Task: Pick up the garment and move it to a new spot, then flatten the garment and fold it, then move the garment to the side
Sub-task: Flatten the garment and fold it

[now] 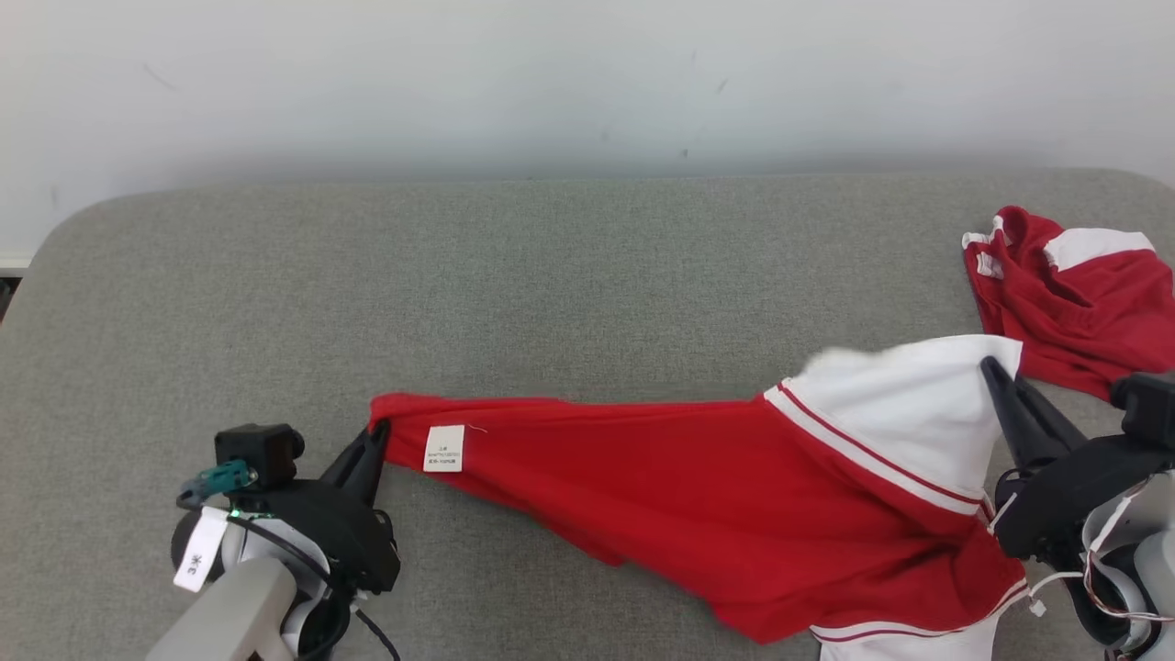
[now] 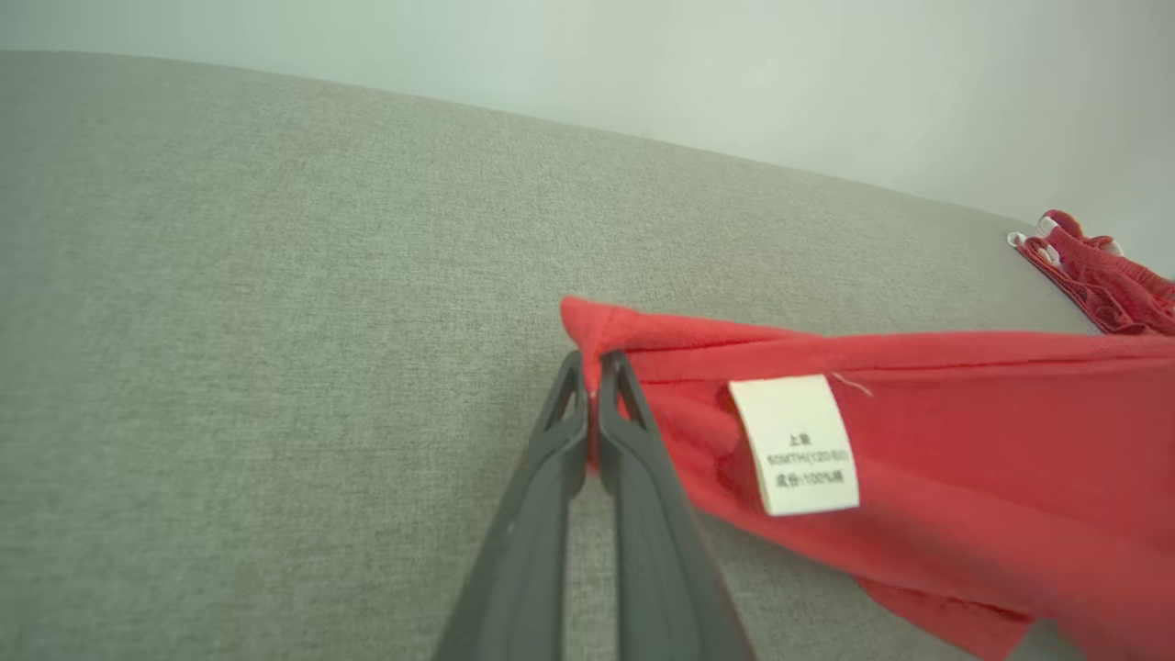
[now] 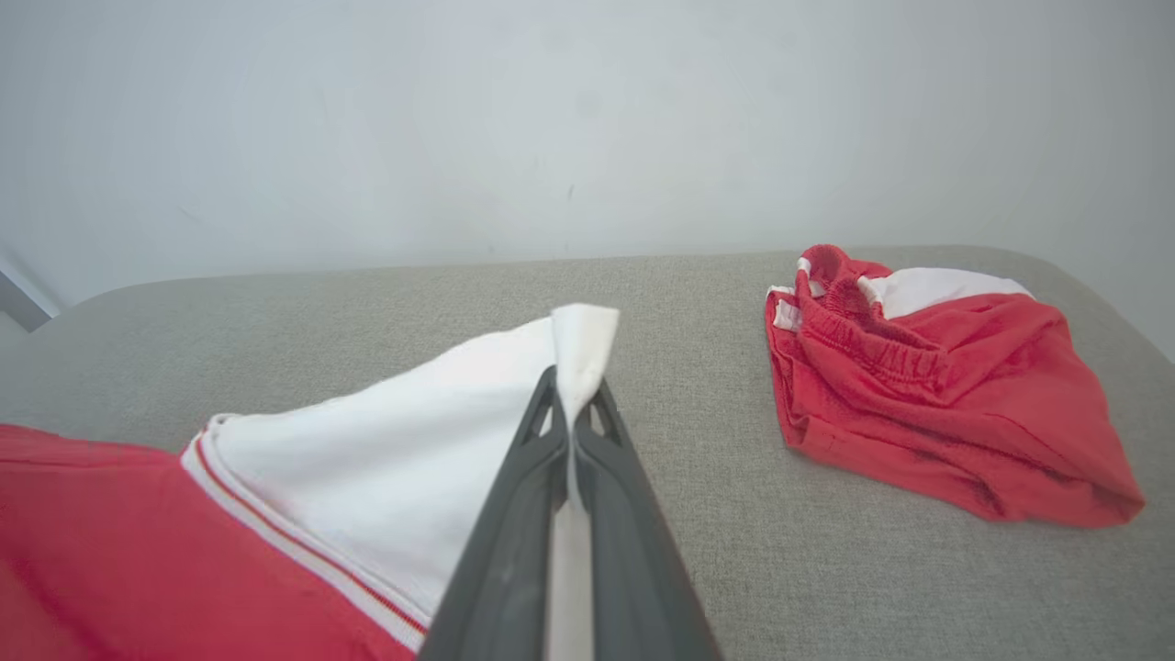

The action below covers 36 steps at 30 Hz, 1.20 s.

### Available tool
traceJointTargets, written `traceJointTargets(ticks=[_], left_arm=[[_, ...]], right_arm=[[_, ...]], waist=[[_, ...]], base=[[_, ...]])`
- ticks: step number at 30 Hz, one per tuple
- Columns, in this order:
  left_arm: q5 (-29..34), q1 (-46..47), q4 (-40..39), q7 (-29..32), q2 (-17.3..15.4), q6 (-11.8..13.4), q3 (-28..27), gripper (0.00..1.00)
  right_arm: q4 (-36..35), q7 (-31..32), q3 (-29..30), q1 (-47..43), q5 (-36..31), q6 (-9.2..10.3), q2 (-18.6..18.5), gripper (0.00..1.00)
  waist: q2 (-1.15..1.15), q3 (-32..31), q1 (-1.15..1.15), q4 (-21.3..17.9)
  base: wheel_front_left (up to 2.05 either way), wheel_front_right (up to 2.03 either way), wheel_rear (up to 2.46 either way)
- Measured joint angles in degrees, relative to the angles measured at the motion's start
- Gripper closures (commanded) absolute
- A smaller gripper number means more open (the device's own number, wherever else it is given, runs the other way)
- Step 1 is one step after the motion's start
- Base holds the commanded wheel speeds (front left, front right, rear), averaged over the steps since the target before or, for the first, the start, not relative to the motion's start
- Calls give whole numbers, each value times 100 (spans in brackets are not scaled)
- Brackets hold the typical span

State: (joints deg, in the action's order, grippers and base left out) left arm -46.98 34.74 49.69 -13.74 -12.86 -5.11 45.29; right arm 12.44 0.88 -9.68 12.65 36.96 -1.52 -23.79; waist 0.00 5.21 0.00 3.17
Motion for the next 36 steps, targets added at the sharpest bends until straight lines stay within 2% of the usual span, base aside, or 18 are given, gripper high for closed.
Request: traceJointTargets(ticks=[6,9,11,15,18,19,21,23,24,26,28,31,34,36], left_arm=[[1,282,-325,127,-38,-101,80,100],[-174,554,-410,634,-58,-202,134,100],[-350,827,-443,1069,-122,-205,137,100],[-936,1592,-401,2408,-350,-248,123,100],[-1113,2442,-350,3030,-460,-247,-41,100],[-1150,2813,-318,3050,-458,-246,-224,100],[-1173,3654,-421,2985,-453,-246,-564,100],[-1032,4491,-615,2540,-405,-221,-801,100],[-960,4831,-773,2161,-349,-76,-1004,100],[-622,5265,-1124,1435,-360,58,-1187,100],[-481,5184,-1295,1071,-402,54,-1268,100],[-303,4288,-1568,673,-524,31,-1017,100],[-297,3027,-1670,389,-567,58,-822,100],[-264,2330,-1664,234,-639,63,-617,100]], right_arm=[[-19,666,-414,259,246,-322,-48,100],[111,1534,-886,837,407,-476,-113,100],[327,2342,-1221,1352,490,-479,-142,100],[1006,3544,-1824,2633,417,-453,-159,100],[1254,4210,-1535,4045,339,-155,5,100],[1314,4254,-1454,4564,280,-143,31,100],[1341,4134,-1343,5489,-26,-199,-71,100],[1340,3682,-1122,6197,-301,-276,-244,100],[1248,3306,-1014,6475,-401,-318,-354,100],[1183,2416,-836,7030,-709,-383,-444,100],[1188,1739,-783,7196,-736,-427,-396,100],[1018,949,-1095,6449,-679,-592,-271,100],[948,398,-1521,4947,-565,-611,-186,100],[703,123,-1734,4094,-307,-603,-333,100]], waist=[[0,113,0,29],[0,237,0,34],[0,349,0,31],[1,618,1,8],[1,841,2,-14],[1,917,1,-19],[1,1075,2,-25],[1,1236,2,-19],[1,1315,2,-11],[1,1474,2,15],[-1,1611,-1,48],[1,1749,2,101],[2,1730,6,136],[2,1656,2,148]], base=[[0,0,0],[0,0,0],[0,0,0],[0,0,0],[0,0,0],[0,0,0],[0,0,0],[0,0,0],[0,0,0],[0,0,0],[0,0,0],[0,0,0],[0,0,0],[0,0,0]])
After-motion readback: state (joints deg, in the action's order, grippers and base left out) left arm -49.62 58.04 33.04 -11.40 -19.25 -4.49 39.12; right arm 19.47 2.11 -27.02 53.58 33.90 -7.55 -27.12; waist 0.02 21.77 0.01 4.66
